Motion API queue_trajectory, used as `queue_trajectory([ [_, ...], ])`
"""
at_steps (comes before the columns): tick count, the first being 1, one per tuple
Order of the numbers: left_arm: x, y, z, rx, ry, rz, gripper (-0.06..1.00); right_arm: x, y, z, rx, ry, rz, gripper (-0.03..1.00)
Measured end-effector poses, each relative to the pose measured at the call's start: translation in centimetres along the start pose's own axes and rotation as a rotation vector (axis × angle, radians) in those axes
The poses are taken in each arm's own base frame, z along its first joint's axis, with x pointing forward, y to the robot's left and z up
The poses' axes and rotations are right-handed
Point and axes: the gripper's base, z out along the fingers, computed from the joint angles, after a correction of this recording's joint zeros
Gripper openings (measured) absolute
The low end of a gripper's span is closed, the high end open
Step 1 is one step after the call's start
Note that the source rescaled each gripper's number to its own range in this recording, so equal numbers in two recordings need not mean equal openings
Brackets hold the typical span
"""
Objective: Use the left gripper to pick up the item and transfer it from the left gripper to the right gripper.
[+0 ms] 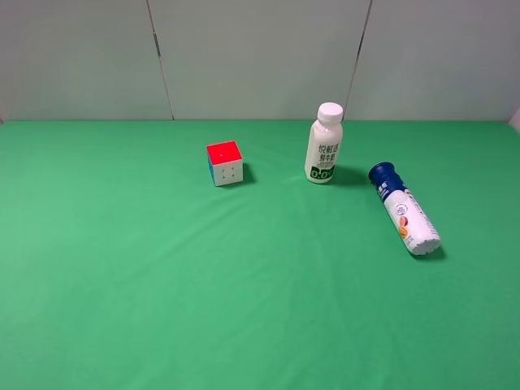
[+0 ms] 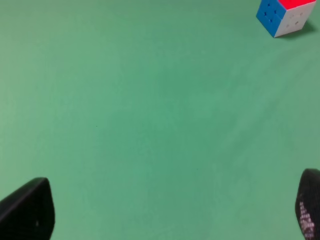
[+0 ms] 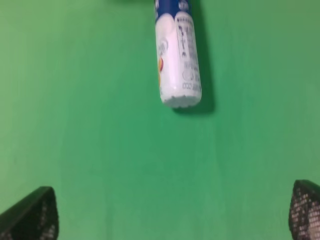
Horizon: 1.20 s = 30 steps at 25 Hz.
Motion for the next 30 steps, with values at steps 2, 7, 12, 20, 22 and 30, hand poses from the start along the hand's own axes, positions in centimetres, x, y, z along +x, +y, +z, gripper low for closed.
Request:
queue_trajectory([
  [2, 0.0, 0.0, 0.0, 0.0, 0.0, 0.0, 0.95, 1.4, 0.1, -1.4, -0.002, -0.055, -0.005, 1.0],
  [7, 0.0, 0.0, 0.0, 0.0, 0.0, 0.0, 0.95, 4.0, 0.3, -4.2, -0.004, -0.232, -0.015, 1.0],
  [12, 0.0, 0.0, 0.0, 0.0, 0.0, 0.0, 0.95, 5.9, 0.3, -5.7, 0.018, -0.333, -0.022, 1.0],
  [20, 0.0, 0.0, 0.0, 0.0, 0.0, 0.0, 0.95, 6.7, 0.3, -5.8, 0.139, -0.486, -0.028, 1.0],
  [22, 0.0, 0.0, 0.0, 0.0, 0.0, 0.0, 0.95, 7.0, 0.1, -4.6, 0.139, -0.478, -0.026, 1.0],
  [30, 0.0, 0.0, 0.0, 0.001, 0.0, 0.0, 0.95, 8.0, -0.4, -0.6, 0.127, -0.389, -0.013, 1.0],
])
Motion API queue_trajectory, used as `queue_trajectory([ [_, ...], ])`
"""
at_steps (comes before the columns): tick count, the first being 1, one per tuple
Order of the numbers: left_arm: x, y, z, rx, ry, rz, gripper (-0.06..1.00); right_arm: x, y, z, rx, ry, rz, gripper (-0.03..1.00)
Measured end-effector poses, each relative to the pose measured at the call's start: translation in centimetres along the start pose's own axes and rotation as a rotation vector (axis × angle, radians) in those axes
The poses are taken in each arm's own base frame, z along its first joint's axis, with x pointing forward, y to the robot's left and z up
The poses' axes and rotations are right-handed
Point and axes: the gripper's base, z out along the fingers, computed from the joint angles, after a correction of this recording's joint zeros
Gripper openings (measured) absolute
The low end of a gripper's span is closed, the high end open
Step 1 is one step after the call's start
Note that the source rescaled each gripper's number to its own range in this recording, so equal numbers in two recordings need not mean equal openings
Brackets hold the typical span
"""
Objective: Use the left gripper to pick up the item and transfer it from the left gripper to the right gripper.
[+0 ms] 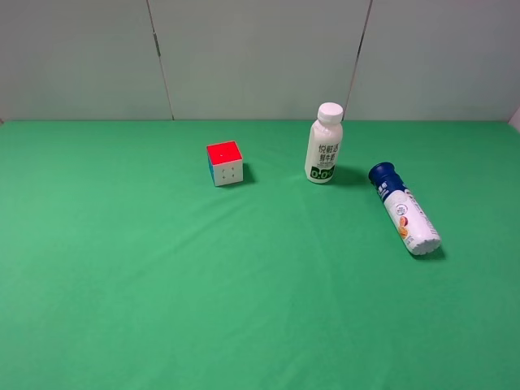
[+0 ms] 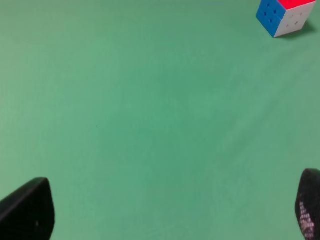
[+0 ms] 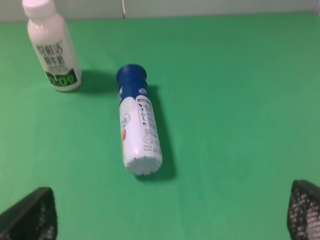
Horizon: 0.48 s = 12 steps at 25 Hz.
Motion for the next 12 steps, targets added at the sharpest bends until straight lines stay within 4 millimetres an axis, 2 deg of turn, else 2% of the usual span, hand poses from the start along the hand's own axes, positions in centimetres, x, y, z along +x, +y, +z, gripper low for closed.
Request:
queue_trajectory([
  [12, 0.0, 0.0, 0.0, 0.0, 0.0, 0.0, 0.95, -0.08, -0.01, 0.05, 0.001, -0.012, 0.0, 1.0],
])
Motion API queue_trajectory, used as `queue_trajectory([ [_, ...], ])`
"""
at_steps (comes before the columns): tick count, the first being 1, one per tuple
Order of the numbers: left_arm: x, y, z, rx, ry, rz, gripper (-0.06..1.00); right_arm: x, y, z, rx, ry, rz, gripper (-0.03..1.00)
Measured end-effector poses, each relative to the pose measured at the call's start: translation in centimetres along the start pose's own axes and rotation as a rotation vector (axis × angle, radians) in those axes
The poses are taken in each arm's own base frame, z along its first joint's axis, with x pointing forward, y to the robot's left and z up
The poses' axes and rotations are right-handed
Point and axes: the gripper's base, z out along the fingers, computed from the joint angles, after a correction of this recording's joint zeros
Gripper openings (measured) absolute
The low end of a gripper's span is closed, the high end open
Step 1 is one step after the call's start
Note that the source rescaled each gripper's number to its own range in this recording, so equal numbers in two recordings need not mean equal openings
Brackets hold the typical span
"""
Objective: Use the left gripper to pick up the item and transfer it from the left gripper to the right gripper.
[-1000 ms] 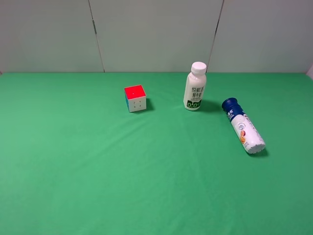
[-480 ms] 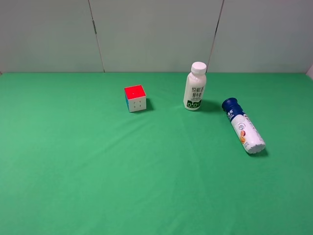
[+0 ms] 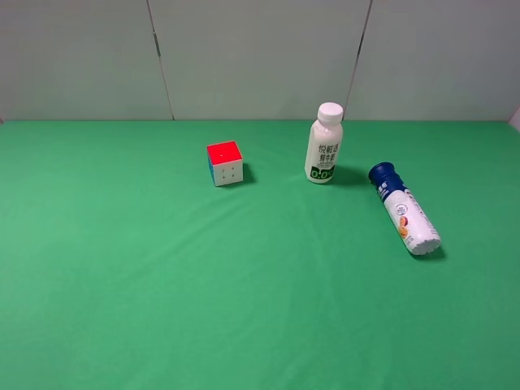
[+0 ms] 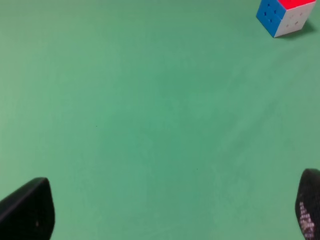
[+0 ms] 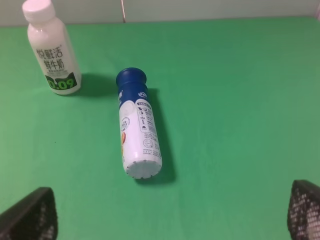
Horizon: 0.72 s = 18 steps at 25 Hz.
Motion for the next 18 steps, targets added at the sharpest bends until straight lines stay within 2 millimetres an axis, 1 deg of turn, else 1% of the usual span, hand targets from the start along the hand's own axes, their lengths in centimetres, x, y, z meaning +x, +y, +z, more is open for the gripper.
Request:
queue_trajectory([
  [18, 0.0, 0.0, 0.0, 0.0, 0.0, 0.0, 0.95, -0.02, 0.0, 0.0, 0.0, -0.002, 0.0, 1.0],
])
